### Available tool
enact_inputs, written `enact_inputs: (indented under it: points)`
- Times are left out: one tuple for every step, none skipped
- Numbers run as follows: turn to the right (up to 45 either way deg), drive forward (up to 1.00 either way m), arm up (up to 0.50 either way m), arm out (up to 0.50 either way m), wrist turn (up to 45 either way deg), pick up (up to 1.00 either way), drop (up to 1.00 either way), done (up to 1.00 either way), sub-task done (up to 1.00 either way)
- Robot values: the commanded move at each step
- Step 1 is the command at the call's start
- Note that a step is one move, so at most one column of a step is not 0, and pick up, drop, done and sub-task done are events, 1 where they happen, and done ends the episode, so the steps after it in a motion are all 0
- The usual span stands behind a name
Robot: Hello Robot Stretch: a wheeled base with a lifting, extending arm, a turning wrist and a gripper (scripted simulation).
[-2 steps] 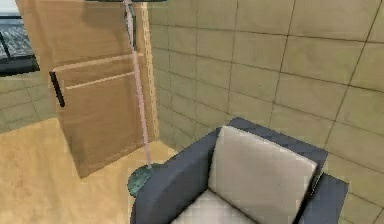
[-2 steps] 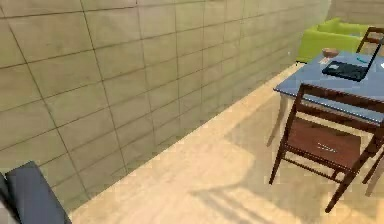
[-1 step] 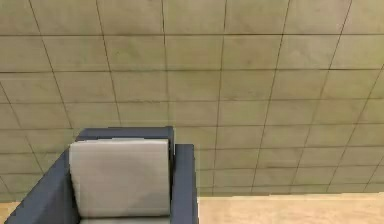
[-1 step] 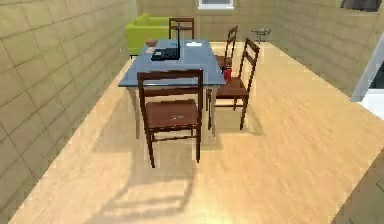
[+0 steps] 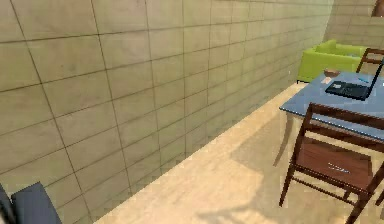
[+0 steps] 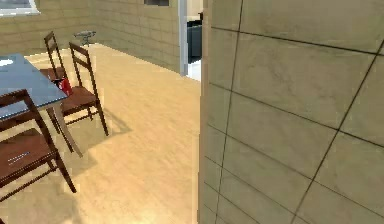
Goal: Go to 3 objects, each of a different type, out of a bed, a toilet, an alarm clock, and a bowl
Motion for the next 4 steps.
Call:
enact_inputs:
  points:
    - [12.0, 0.0, 0.0, 0.0, 0.0, 0.0, 0.0, 0.0, 0.0]
    - [0.0, 1.0, 0.0, 0.0, 0.0, 0.0, 0.0, 0.0, 0.0]
    - [3.0, 0.0, 0.0, 0.0, 0.0, 0.0, 0.0, 0.0, 0.0]
    - [0.0, 0.85, 0.0, 0.0, 0.0, 0.0, 0.0, 0.0, 0.0]
